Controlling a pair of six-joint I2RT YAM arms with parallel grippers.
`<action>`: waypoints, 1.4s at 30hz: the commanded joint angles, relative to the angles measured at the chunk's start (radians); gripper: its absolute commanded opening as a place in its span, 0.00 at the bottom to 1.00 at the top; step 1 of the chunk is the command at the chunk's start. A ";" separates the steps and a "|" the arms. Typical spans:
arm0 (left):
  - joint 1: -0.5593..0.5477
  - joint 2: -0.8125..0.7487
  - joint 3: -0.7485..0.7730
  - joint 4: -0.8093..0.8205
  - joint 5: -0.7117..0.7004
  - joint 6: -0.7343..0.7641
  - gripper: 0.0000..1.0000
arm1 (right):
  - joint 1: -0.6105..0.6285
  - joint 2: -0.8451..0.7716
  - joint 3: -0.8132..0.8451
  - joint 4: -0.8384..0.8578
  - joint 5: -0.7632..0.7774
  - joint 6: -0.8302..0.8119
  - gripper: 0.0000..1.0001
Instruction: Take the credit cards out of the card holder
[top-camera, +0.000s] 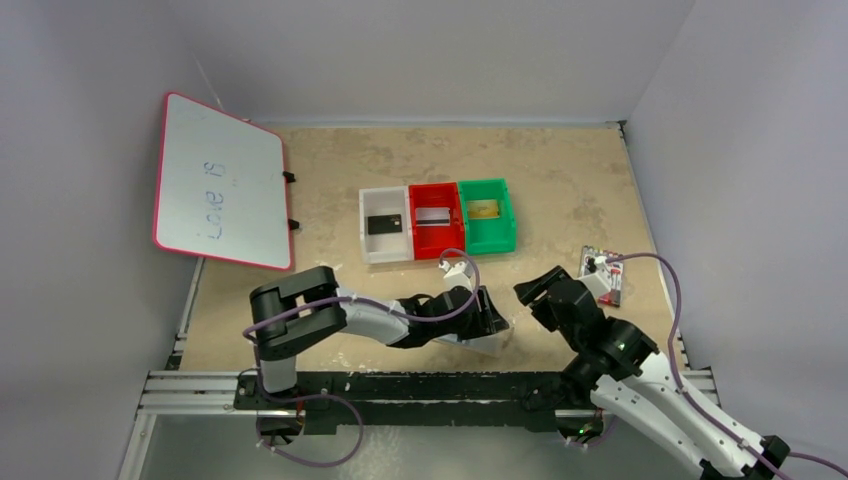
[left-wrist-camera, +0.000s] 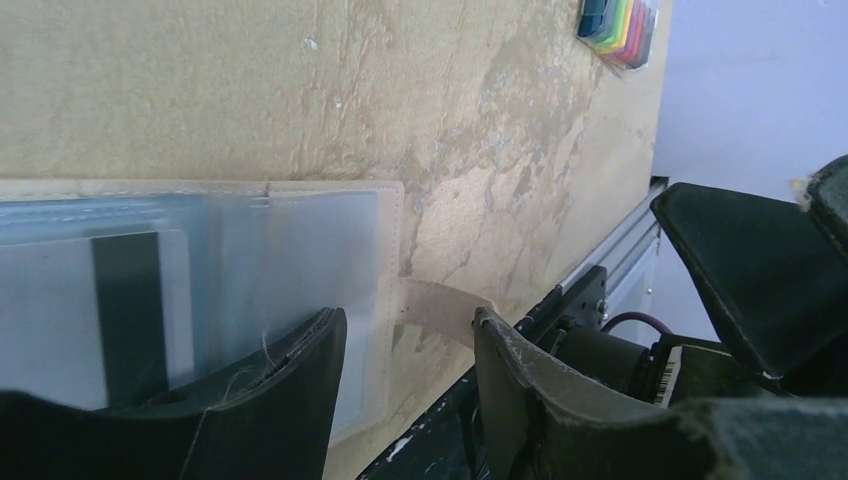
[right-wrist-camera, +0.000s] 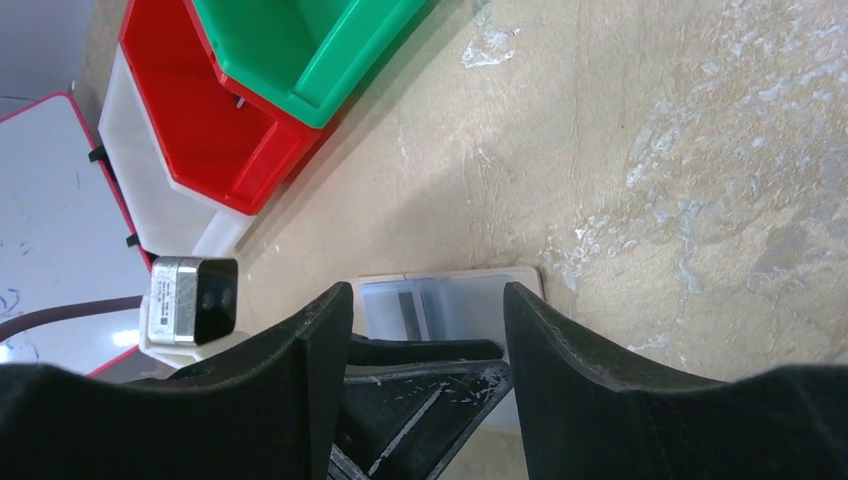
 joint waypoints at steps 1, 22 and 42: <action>-0.012 -0.121 0.041 -0.128 -0.108 0.088 0.50 | -0.004 -0.015 0.033 0.036 0.008 -0.047 0.60; -0.014 -0.472 -0.106 -0.622 -0.513 0.048 0.51 | -0.004 0.449 -0.207 0.815 -0.646 -0.196 0.30; -0.014 -0.401 -0.069 -0.589 -0.444 0.140 0.51 | -0.005 0.576 -0.201 0.788 -0.585 -0.199 0.33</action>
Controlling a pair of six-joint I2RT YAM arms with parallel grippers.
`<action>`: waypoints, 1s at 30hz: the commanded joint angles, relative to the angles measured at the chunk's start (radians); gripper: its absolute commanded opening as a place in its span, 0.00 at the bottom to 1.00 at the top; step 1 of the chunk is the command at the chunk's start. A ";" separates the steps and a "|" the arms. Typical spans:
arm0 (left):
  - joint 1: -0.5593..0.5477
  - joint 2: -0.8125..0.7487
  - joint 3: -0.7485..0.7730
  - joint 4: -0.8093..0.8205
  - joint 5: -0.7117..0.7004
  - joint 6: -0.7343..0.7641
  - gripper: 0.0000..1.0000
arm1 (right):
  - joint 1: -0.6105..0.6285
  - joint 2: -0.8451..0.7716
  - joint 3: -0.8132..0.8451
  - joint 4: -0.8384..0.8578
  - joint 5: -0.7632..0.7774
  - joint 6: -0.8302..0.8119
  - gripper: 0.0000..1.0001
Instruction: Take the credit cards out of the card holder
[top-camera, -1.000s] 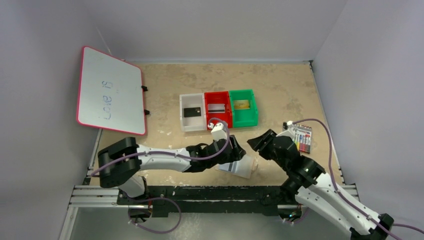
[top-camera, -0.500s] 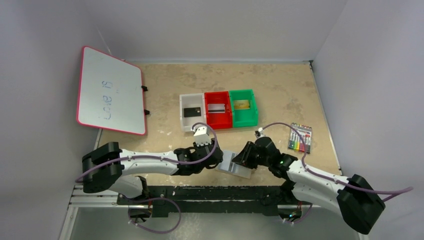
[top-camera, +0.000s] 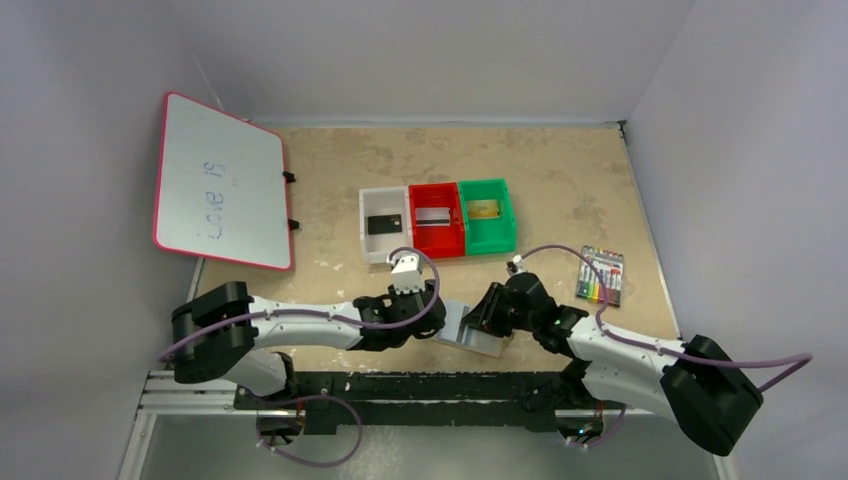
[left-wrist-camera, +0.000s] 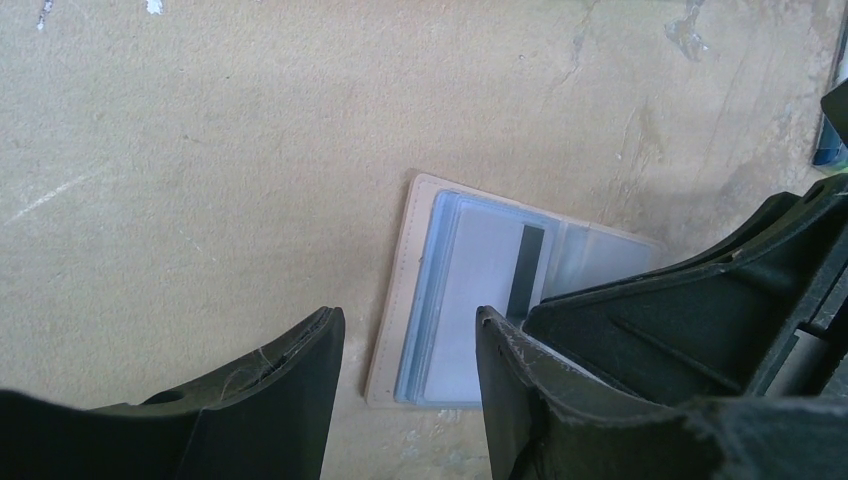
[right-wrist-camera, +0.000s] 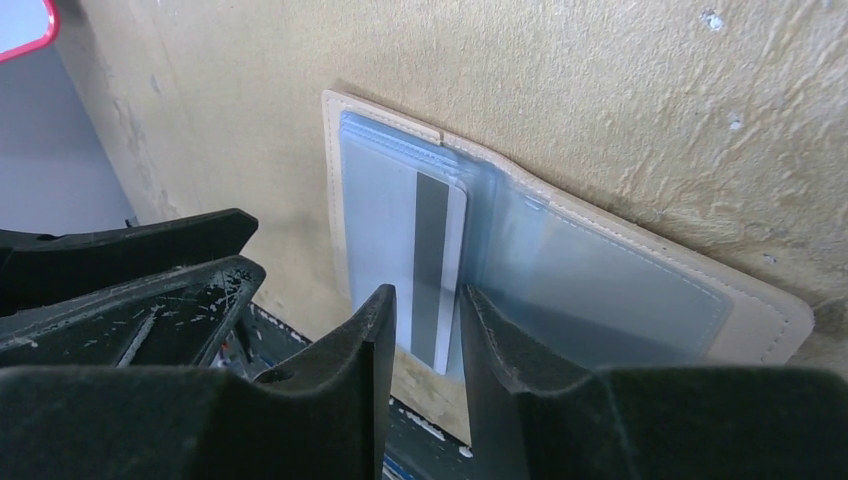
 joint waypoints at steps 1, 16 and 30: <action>-0.003 0.015 0.055 0.033 0.015 0.037 0.50 | -0.001 -0.009 0.029 -0.011 0.020 -0.016 0.34; -0.002 0.058 0.075 -0.025 -0.004 -0.004 0.49 | -0.003 0.173 0.018 0.262 -0.046 -0.051 0.26; -0.003 0.071 0.039 -0.011 0.004 -0.044 0.47 | -0.020 0.372 0.058 0.424 -0.166 -0.110 0.14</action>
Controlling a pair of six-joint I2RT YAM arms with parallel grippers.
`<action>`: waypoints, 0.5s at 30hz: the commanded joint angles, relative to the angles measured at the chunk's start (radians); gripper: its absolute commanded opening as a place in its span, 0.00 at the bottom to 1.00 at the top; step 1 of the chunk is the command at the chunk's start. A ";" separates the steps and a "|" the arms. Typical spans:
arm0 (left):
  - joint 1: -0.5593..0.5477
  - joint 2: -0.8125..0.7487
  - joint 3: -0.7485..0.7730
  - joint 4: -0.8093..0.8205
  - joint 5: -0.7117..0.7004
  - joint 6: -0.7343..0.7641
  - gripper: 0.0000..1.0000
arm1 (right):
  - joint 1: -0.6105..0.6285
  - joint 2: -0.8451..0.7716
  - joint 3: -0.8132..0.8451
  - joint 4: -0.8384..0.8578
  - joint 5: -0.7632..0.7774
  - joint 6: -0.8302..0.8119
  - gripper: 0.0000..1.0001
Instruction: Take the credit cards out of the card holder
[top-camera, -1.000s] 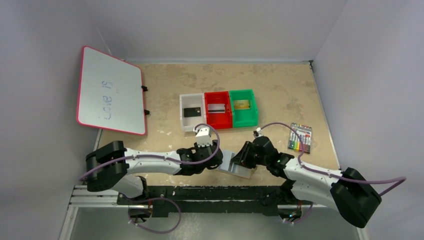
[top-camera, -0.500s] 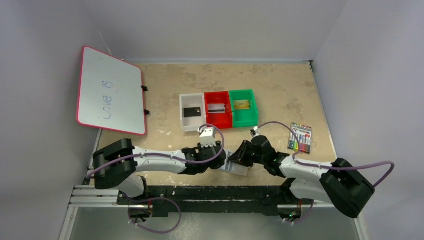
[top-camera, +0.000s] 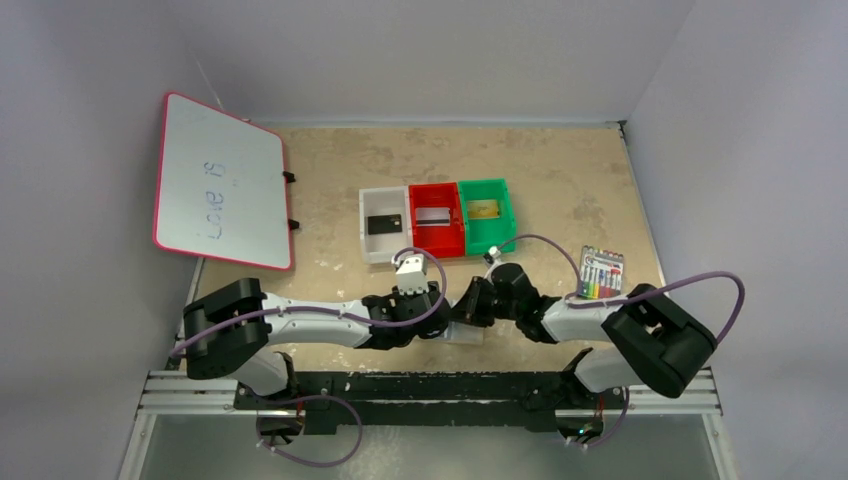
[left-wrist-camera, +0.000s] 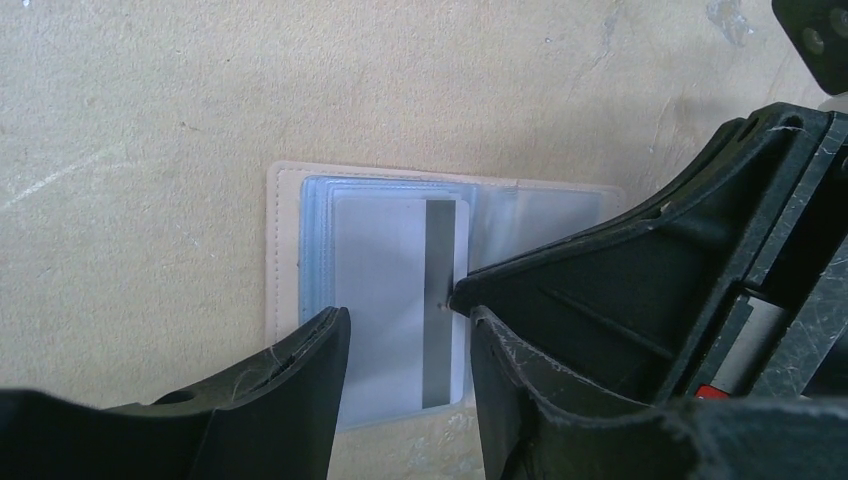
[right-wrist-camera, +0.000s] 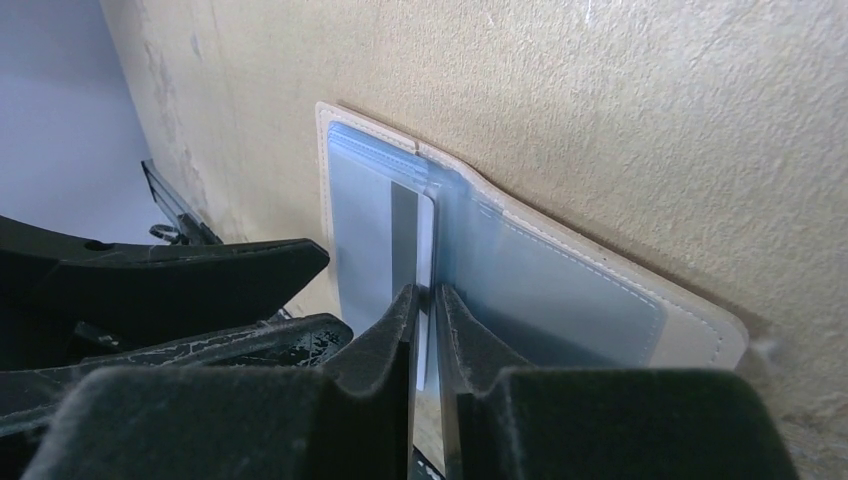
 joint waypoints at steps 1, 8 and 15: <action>-0.003 0.022 0.001 0.019 -0.005 -0.034 0.46 | -0.015 0.025 0.005 0.053 -0.034 -0.019 0.14; -0.002 0.077 0.000 0.038 0.020 -0.040 0.43 | -0.030 0.040 -0.036 0.129 -0.053 0.034 0.19; -0.003 0.097 -0.003 0.049 0.038 -0.041 0.33 | -0.034 0.047 -0.053 0.175 -0.053 0.073 0.15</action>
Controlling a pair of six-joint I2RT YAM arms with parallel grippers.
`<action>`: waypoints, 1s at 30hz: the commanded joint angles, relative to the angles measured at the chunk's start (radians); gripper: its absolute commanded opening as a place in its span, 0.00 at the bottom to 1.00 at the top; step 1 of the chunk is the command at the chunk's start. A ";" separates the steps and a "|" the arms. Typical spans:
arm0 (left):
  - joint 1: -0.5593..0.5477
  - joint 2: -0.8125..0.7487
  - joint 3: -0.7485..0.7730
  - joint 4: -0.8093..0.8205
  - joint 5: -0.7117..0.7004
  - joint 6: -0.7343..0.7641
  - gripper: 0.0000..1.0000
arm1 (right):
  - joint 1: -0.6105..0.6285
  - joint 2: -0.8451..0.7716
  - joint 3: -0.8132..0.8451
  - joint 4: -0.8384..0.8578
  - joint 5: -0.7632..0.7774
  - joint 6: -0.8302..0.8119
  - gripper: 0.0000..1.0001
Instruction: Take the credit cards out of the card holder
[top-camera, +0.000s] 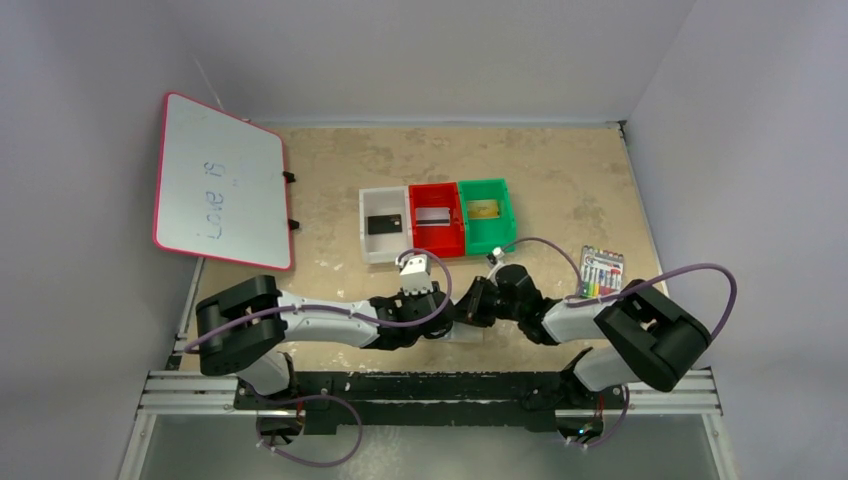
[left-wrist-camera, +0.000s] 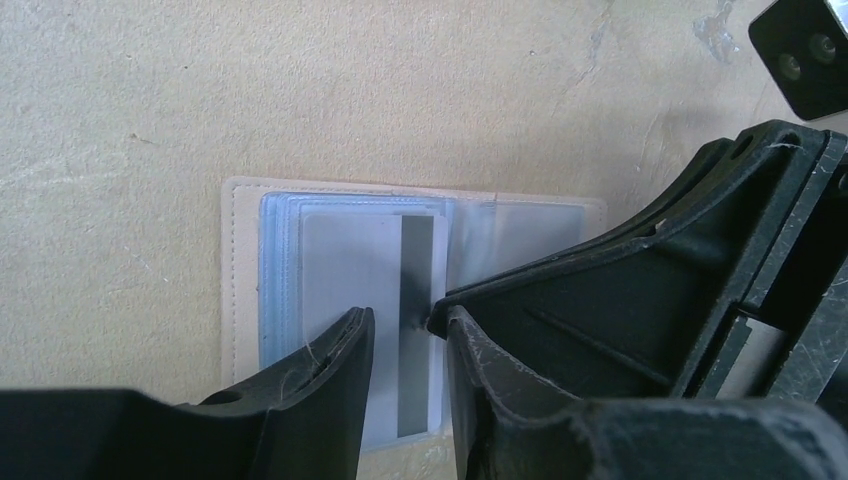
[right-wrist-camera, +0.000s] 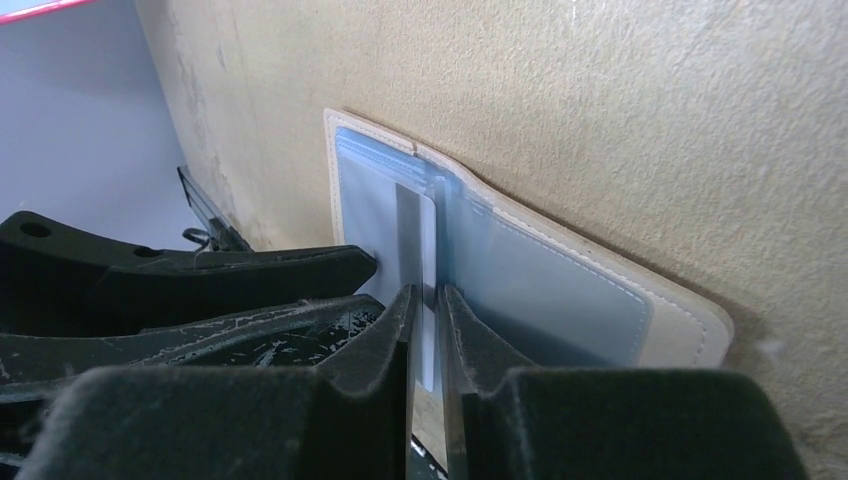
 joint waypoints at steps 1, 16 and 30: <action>-0.003 0.031 -0.006 -0.032 0.040 -0.017 0.32 | -0.008 0.000 -0.028 0.072 -0.006 0.039 0.15; -0.003 -0.040 -0.017 -0.140 -0.054 -0.035 0.37 | -0.025 -0.082 -0.062 0.023 0.060 0.075 0.00; -0.003 -0.163 -0.008 -0.131 -0.082 -0.011 0.48 | -0.027 -0.074 -0.014 0.142 -0.060 -0.053 0.23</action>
